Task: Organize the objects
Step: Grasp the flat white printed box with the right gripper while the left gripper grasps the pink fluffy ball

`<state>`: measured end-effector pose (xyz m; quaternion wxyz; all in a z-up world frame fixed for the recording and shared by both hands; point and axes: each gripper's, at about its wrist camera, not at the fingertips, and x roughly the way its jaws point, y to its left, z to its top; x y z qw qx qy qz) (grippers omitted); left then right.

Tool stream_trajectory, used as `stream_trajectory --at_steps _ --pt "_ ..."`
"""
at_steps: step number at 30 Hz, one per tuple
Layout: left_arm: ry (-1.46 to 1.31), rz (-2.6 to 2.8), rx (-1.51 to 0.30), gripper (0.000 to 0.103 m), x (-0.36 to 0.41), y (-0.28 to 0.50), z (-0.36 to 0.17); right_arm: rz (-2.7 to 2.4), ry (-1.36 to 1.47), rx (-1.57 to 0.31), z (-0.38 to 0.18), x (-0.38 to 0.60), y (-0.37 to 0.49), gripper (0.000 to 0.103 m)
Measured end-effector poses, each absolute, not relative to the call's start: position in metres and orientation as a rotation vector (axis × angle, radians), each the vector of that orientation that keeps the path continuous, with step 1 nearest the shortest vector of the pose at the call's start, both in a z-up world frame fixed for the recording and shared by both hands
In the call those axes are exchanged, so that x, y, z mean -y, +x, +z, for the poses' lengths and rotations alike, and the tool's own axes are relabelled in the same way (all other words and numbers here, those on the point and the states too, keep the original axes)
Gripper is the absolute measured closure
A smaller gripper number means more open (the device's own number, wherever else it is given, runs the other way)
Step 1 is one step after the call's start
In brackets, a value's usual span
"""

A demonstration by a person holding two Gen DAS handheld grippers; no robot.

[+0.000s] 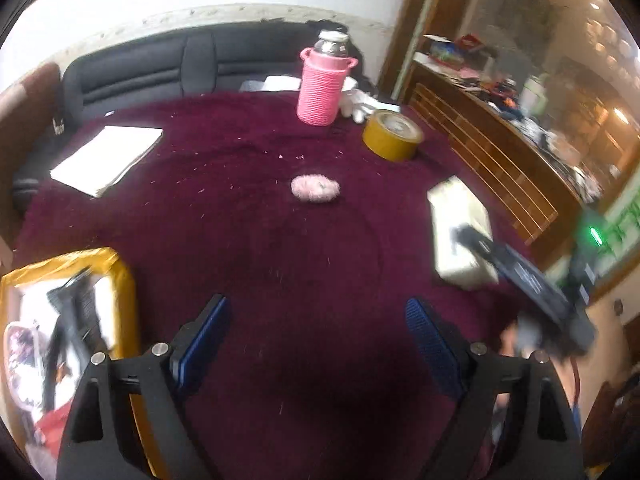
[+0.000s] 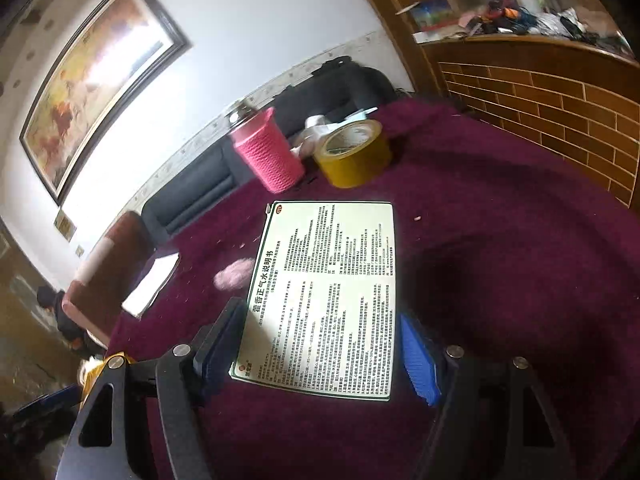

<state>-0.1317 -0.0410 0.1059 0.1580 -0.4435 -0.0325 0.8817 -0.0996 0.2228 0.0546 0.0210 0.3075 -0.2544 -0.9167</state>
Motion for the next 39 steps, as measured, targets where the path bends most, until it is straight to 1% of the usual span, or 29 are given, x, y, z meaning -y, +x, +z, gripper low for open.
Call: stream_trajectory --at_steps 3,4,8,16,23,24,26,27,28,29,31,34,39 --pt "-1.3 2.522 0.149 0.015 0.025 -0.169 0.096 -2.81 0.954 0.917 0.048 -0.24 -0.1 0.025" --pt "-1.309 2.531 0.149 0.015 0.02 -0.177 0.093 -2.818 0.95 0.932 0.049 -0.243 -0.099 0.025" --pt "-1.325 2.585 0.082 0.015 -0.008 -0.213 0.08 -2.814 0.918 0.942 0.055 -0.241 -0.096 0.025" --pt "-1.409 2.605 0.133 0.015 -0.022 -0.264 0.048 -2.775 0.916 0.98 0.055 -0.24 -0.096 0.025" --pt "-1.448 2.646 0.058 0.015 -0.033 -0.293 0.025 -2.754 0.93 0.977 0.054 -0.234 -0.095 0.025" --pt "-1.459 2.648 0.03 0.017 -0.035 -0.297 0.021 -2.754 0.929 0.972 0.054 -0.233 -0.095 0.025" --pt "-1.471 2.653 0.002 0.037 -0.036 -0.299 0.015 -2.758 0.932 0.963 0.054 -0.231 -0.094 0.025" --pt "-1.479 2.646 -0.009 0.049 -0.035 -0.3 0.011 -2.757 0.935 0.962 0.054 -0.231 -0.095 0.025" --pt "-1.46 2.662 -0.033 0.052 -0.035 -0.299 0.012 -2.754 0.941 0.965 0.053 -0.23 -0.095 0.025" --pt "-1.46 2.663 -0.045 0.052 -0.035 -0.298 0.012 -2.752 0.945 0.965 0.052 -0.23 -0.096 0.025" --pt "-1.436 2.675 -0.052 0.059 -0.033 -0.295 0.013 -2.755 0.953 0.957 0.052 -0.228 -0.096 0.025" --pt "-1.411 2.698 -0.029 0.062 -0.027 -0.287 0.013 -2.757 0.959 0.946 0.052 -0.227 -0.096 0.025" --pt "-1.37 2.727 -0.039 0.062 -0.02 -0.264 0.017 -2.771 0.962 0.927 0.052 -0.227 -0.097 0.025"
